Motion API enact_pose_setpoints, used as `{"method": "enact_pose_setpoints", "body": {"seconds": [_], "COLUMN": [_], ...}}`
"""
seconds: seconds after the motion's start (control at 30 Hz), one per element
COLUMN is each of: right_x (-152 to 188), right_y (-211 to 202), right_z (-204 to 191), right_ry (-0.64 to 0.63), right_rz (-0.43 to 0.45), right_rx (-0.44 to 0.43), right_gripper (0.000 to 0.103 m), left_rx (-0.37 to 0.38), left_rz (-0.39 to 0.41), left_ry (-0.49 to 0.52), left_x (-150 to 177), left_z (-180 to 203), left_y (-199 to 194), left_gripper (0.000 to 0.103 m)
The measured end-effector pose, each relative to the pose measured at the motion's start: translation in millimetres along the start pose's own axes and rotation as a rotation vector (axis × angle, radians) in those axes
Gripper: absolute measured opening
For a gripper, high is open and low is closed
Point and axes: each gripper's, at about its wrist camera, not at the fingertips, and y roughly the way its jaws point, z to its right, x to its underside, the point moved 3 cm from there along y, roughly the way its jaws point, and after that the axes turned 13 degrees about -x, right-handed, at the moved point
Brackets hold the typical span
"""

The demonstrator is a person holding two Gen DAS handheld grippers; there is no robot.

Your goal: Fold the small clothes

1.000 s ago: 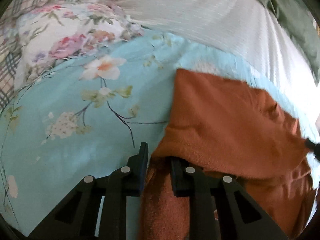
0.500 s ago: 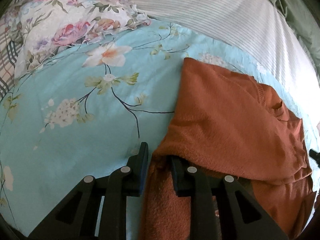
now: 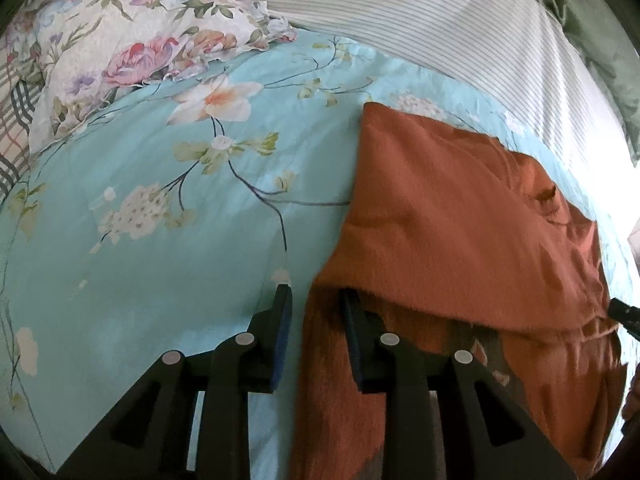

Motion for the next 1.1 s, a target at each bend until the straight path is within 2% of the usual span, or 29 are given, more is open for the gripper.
{"method": "enact_pose_setpoints", "body": {"seconds": [0.1,0.2,0.37,0.5,0.53,0.6,0.63,0.8,0.83,0.9,0.93,1.0,1.1], "right_x": [17,48,107,144,150,160,165,184,187,191,191,190,187], "right_y": [-23,-46,-78,-85,-84,-81,-77,-60,-55,-52,-53,-63,-89], "right_z": [-1,-13,-43,-66,-72,-79,-84,-87,-85,-80,-78,-71,-60], "right_ry": [0.01,0.006,-0.093,-0.174,-0.194,-0.243,-0.271,-0.339,-0.354,-0.356,-0.351,-0.314,-0.209], "right_rz": [0.021,0.034,0.038,0.008,-0.001,-0.016,-0.024,-0.065,-0.079,-0.095,-0.094,-0.082,-0.059], "right_rx": [-0.011,-0.027,-0.019,-0.008,0.003,0.039,0.057,0.145,0.179,0.195,0.199,0.156,0.019], "right_gripper": [0.035,0.035,0.035,0.036,0.038,0.056,0.059,0.059,0.058,0.037,0.031,0.009,0.008], "left_rx": [0.025,0.068,0.106,0.131,0.14,0.158,0.165,0.191,0.196,0.208,0.212,0.223,0.235], "left_rz": [-0.008,-0.01,-0.002,-0.015,-0.024,-0.044,-0.057,-0.107,-0.11,-0.12,-0.126,-0.145,-0.165], "left_ry": [0.013,0.021,0.041,0.046,0.044,0.037,0.033,0.026,0.028,0.038,0.039,0.028,0.021], "left_x": [13,31,69,102,113,129,138,178,184,197,200,208,213], "left_z": [-3,-8,-22,-32,-35,-41,-44,-54,-55,-55,-56,-57,-58], "left_y": [-14,-34,-73,-96,-102,-109,-113,-125,-126,-130,-129,-128,-124], "left_gripper": [0.026,0.032,0.044,0.046,0.048,0.051,0.052,0.054,0.054,0.054,0.054,0.054,0.054]}}
